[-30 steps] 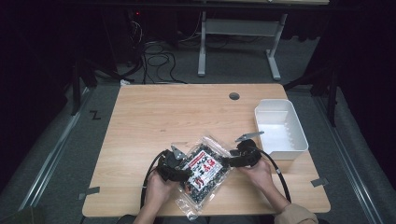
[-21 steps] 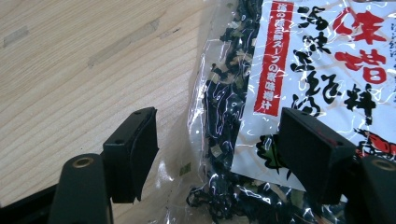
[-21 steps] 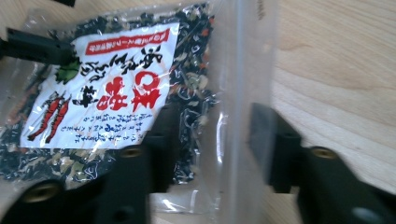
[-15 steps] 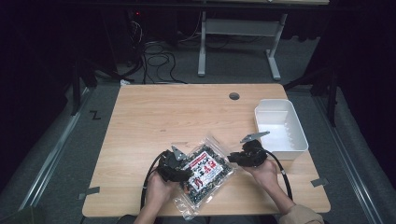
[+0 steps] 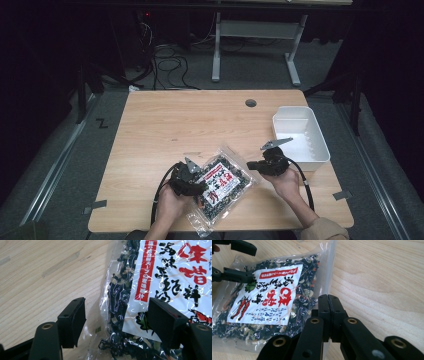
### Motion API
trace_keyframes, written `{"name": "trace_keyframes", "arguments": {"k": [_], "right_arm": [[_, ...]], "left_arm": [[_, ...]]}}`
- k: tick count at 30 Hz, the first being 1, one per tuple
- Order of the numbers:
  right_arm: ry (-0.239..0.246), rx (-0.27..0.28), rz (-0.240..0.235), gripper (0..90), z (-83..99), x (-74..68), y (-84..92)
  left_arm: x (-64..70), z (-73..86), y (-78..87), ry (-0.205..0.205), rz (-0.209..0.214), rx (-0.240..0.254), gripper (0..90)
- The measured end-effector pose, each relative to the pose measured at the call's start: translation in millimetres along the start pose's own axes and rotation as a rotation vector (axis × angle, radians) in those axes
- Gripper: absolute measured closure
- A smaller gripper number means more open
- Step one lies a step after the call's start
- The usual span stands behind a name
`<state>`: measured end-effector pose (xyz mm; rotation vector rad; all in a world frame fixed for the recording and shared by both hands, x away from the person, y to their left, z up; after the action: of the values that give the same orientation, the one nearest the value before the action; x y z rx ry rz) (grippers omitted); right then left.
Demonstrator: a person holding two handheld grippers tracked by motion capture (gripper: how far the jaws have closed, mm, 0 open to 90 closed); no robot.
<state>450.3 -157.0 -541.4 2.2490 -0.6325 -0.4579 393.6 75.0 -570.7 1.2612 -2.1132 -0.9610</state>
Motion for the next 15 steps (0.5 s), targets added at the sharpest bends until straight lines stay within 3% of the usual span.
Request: {"name": "trace_keyframes", "arguments": {"k": [6,15], "right_arm": [[0.012,0.022,0.021,90.0,-4.4,3.5,13.5],[0.046,0.059,0.072,90.0,-20.5,11.2,45.8]], "left_arm": [[5.4,0.8,2.0,-0.026,0.004,-0.002,31.2],[4.3,-0.7,5.4,0.009,0.034,0.022,31.5]]}}
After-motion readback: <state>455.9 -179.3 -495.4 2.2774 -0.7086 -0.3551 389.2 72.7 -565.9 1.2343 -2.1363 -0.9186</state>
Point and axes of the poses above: each handheld gripper's, and its own axes: y roughly backward along the jaws, z roughly out of its underside, x roughly to its right, the point moved 7 cm from there along -y, roughly forward along the jaws, and after that the axes turned 8 degrees about y, right-handed, at the moved point
